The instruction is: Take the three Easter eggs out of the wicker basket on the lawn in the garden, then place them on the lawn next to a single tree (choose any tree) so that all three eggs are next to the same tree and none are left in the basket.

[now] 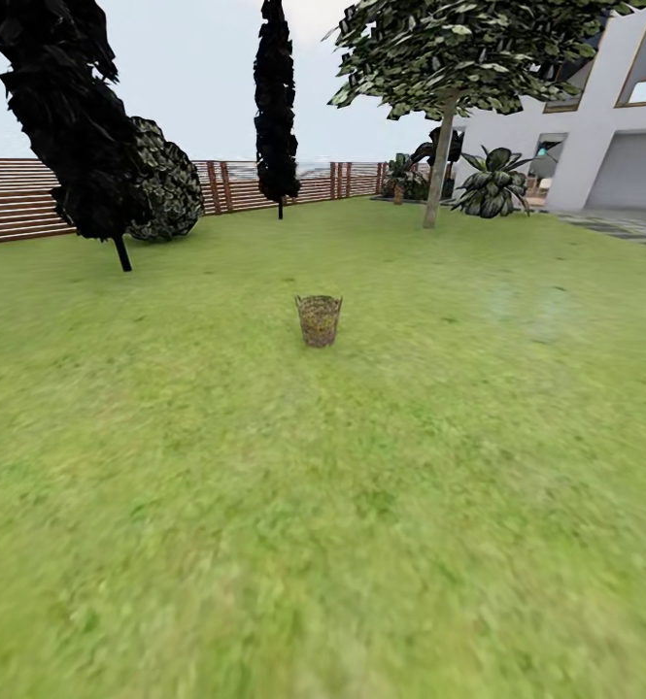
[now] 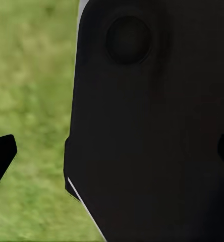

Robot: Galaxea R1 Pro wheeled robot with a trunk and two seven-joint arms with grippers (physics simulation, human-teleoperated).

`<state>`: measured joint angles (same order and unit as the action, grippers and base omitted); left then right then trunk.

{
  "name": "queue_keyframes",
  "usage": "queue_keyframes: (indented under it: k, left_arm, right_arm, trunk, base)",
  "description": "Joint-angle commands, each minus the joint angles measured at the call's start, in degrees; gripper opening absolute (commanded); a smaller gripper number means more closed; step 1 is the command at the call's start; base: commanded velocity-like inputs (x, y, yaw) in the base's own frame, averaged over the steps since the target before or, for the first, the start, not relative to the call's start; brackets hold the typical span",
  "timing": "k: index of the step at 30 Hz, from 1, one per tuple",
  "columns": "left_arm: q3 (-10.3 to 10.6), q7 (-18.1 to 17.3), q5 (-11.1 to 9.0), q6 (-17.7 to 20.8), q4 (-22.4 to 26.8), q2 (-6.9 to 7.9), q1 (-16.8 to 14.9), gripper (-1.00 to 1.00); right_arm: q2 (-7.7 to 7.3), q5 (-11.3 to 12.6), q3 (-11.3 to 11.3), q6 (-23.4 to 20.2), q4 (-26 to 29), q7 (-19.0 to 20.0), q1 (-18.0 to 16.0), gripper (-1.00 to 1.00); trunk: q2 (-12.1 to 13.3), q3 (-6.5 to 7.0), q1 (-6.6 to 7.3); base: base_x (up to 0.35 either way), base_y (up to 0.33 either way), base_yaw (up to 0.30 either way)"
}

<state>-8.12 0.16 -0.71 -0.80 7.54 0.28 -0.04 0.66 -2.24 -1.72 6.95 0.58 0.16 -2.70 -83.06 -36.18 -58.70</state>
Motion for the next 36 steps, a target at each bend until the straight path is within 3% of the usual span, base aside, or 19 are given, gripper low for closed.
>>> queue_keyframes:
  k: [1, 36]
  left_arm:
    - [-0.23, 0.02, -0.08, -0.08, 0.02, -0.01, -0.02, 1.00]
    - [-0.23, 0.02, -0.10, -0.08, 0.02, 0.07, -0.03, 1.00]
  right_arm:
    - [0.01, -0.22, -0.13, 0.17, -0.05, 0.02, -0.03, 1.00]
    - [0.22, -0.45, -0.13, 0.08, -0.14, 0.02, -0.03, 1.00]
  trunk:
    - [-0.02, -0.04, -0.03]
    - [-0.02, -0.04, -0.03]
  base:
    - [0.332, 0.000, 0.000]
    - [0.332, 0.000, 0.000]
